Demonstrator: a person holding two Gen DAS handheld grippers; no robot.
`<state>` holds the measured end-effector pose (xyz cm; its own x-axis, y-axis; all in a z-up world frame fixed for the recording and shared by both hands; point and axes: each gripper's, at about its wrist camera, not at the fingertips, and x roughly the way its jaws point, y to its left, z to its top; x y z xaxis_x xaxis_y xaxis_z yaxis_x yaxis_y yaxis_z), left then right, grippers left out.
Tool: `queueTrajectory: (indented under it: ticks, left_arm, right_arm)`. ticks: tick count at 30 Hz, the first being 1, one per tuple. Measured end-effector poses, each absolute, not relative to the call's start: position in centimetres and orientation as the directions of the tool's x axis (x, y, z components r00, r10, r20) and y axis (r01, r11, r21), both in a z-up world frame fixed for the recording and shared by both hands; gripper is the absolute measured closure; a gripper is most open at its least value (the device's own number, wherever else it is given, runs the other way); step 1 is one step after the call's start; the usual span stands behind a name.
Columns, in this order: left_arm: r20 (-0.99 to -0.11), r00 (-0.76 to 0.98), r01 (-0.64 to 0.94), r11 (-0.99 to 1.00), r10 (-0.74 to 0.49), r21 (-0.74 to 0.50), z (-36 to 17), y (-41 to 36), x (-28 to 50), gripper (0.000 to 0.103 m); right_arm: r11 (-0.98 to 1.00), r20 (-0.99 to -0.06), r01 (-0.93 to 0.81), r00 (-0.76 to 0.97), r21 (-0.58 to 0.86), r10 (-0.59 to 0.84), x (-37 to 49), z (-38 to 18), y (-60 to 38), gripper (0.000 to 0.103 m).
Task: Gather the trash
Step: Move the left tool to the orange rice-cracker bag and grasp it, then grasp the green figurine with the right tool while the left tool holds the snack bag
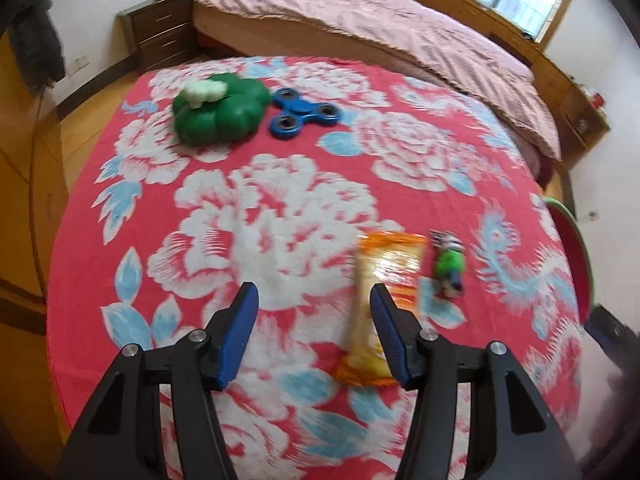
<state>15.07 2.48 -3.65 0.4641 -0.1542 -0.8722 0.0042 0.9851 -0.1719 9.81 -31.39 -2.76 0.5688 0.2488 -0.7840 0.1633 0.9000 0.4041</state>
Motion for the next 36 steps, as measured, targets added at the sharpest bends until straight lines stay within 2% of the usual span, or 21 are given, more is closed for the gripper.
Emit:
queueTrajectory:
  ticks: [6, 13, 16, 18, 22, 28, 36]
  left_arm:
    - [-0.872, 0.446, 0.083, 0.979, -0.201, -0.184, -3.6, 0.1, 14.9, 0.045]
    - [-0.892, 0.423, 0.069, 0.988, -0.156, -0.140, -5.5, -0.8, 15.7, 0.045]
    - [-0.891, 0.430, 0.066, 0.989, -0.148, -0.132, -5.4, -0.6, 15.8, 0.052]
    - [-0.885, 0.439, 0.067, 0.988, -0.156, -0.141, -5.4, -0.3, 15.8, 0.064]
    - [-0.874, 0.457, 0.027, 0.984, -0.167, -0.173, -5.4, 0.8, 15.5, 0.064]
    - [-0.868, 0.484, -0.013, 0.991, -0.112, -0.135, -4.5, 3.1, 15.1, 0.064]
    - [-0.876, 0.479, -0.056, 0.994, -0.060, -0.099, -4.2, 6.5, 14.7, 0.064]
  right_arm:
    - [0.917, -0.792, 0.143, 0.564, 0.372, 0.234, 10.2, -2.3, -31.0, 0.016]
    - [0.941, -0.819, 0.108, 0.530, 0.321, 0.219, 10.8, -2.0, -30.2, 0.016]
    - [0.948, -0.827, 0.089, 0.518, 0.306, 0.218, 11.1, -1.8, -29.7, 0.016]
    - [0.956, -0.831, 0.065, 0.515, 0.285, 0.213, 11.4, -1.7, -29.0, 0.016]
    - [0.959, -0.830, 0.031, 0.510, 0.281, 0.226, 12.0, -1.6, -27.6, 0.016]
    - [0.965, -0.849, -0.039, 0.467, 0.260, 0.248, 13.5, -1.9, -24.1, 0.016]
    - [0.959, -0.887, -0.095, 0.365, 0.266, 0.282, 16.0, -3.5, -19.1, 0.027]
